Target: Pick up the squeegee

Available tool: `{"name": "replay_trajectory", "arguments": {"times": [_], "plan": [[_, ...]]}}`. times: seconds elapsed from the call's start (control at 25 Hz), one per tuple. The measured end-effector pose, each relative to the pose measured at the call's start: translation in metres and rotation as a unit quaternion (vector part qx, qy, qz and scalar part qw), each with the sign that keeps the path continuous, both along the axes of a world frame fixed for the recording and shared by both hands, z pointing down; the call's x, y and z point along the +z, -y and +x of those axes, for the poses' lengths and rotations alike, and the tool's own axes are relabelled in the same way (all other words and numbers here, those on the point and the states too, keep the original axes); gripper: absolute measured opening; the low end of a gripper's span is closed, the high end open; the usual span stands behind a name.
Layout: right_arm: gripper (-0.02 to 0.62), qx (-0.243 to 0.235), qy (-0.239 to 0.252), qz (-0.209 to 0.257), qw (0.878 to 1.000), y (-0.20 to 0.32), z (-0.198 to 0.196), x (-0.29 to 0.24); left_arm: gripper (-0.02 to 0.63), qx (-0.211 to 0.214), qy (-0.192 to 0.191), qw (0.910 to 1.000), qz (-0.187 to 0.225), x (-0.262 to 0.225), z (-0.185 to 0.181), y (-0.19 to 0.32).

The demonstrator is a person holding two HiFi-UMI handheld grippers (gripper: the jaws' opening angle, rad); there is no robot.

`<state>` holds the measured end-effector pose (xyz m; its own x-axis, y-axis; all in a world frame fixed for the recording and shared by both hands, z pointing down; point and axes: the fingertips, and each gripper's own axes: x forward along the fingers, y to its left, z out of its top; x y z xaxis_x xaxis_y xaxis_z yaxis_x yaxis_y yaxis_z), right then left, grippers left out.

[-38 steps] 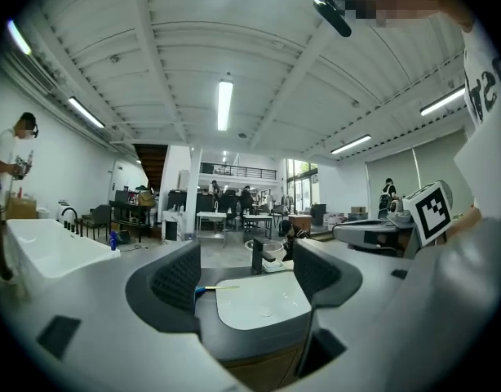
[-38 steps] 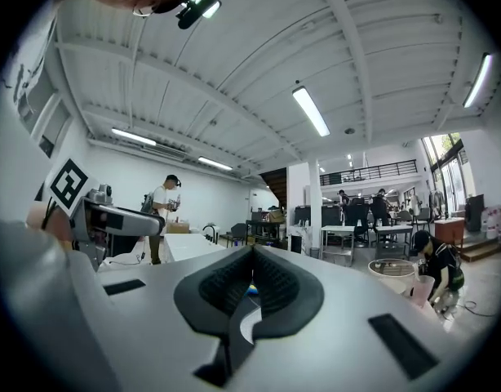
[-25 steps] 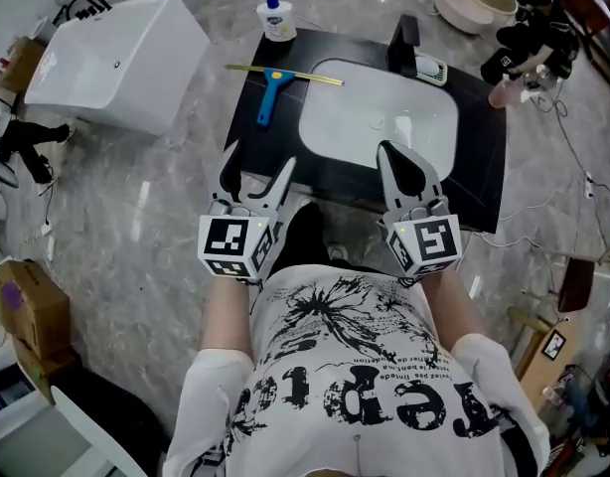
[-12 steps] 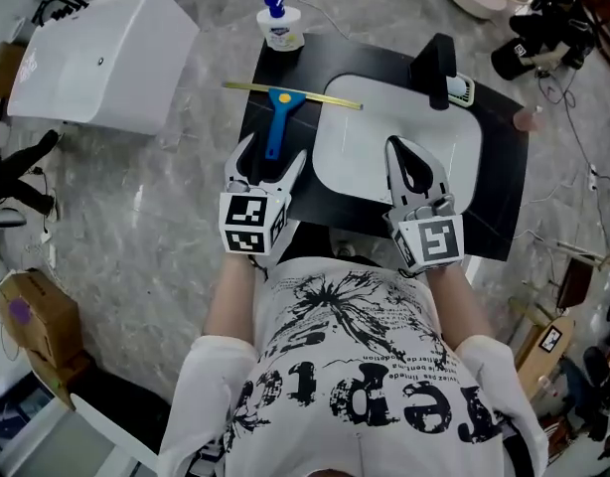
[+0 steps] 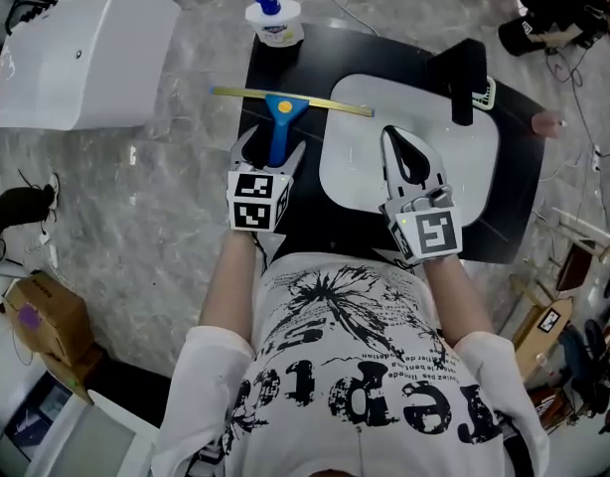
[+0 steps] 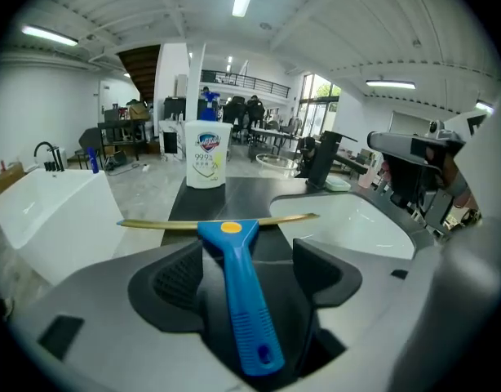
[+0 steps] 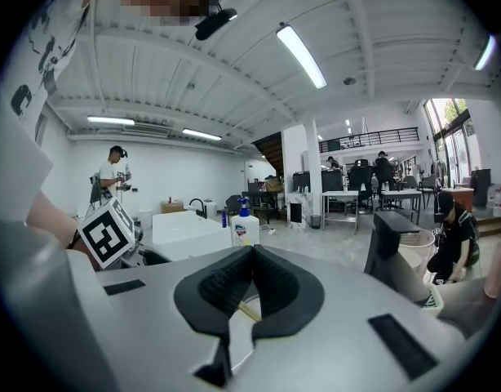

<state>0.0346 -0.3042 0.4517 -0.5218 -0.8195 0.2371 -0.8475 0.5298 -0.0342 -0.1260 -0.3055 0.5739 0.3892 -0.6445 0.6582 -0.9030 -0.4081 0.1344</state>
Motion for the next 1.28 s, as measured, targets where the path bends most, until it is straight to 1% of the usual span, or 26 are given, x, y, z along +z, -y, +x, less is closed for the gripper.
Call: {"name": "replay_trajectory", "arguments": {"times": [0.2,0.36,0.4,0.44,0.52,0.64,0.76,0.92,1.12,1.28], "plan": [[0.014,0.006,-0.004,-0.021,1.000,0.008,-0.002,0.020,0.342,-0.012,0.013,0.9986,-0.050,0.032,-0.004,0.014],[0.015,0.010,-0.014,-0.036,0.999,0.009,0.000,0.034,0.337,-0.023,0.017,0.9970,-0.072,0.048,-0.005,0.022],[0.014,0.013,-0.015,-0.039,0.999,0.009,0.002,0.036,0.326,-0.025,0.020,0.9967,-0.074,0.051,-0.005,0.023],[0.014,0.017,-0.016,-0.042,0.999,0.010,0.004,0.037,0.316,-0.029,0.025,0.9964,-0.076,0.053,-0.005,0.025],[0.015,0.023,-0.018,-0.045,0.999,0.011,0.008,0.038,0.264,-0.038,0.045,0.9954,-0.076,0.056,-0.008,0.026],[0.015,0.035,-0.020,-0.053,0.998,0.009,0.014,0.040,0.234,-0.041,0.065,0.9940,-0.078,0.059,-0.008,0.025],[0.014,0.034,-0.025,-0.056,0.998,0.005,0.015,0.041,0.157,-0.038,0.072,0.9928,-0.088,0.059,-0.003,0.023],[0.015,0.033,-0.027,-0.057,0.997,0.000,0.015,0.041,0.138,-0.055,0.062,0.9924,-0.091,0.059,-0.004,0.022],[0.014,0.033,-0.028,-0.052,0.998,-0.003,0.020,0.035,0.137,-0.069,0.052,0.9922,-0.090,0.056,-0.002,0.019],[0.014,0.038,-0.027,-0.040,0.998,-0.009,0.027,0.026,0.137,-0.075,0.047,0.9937,-0.069,0.040,-0.002,0.015]]}}
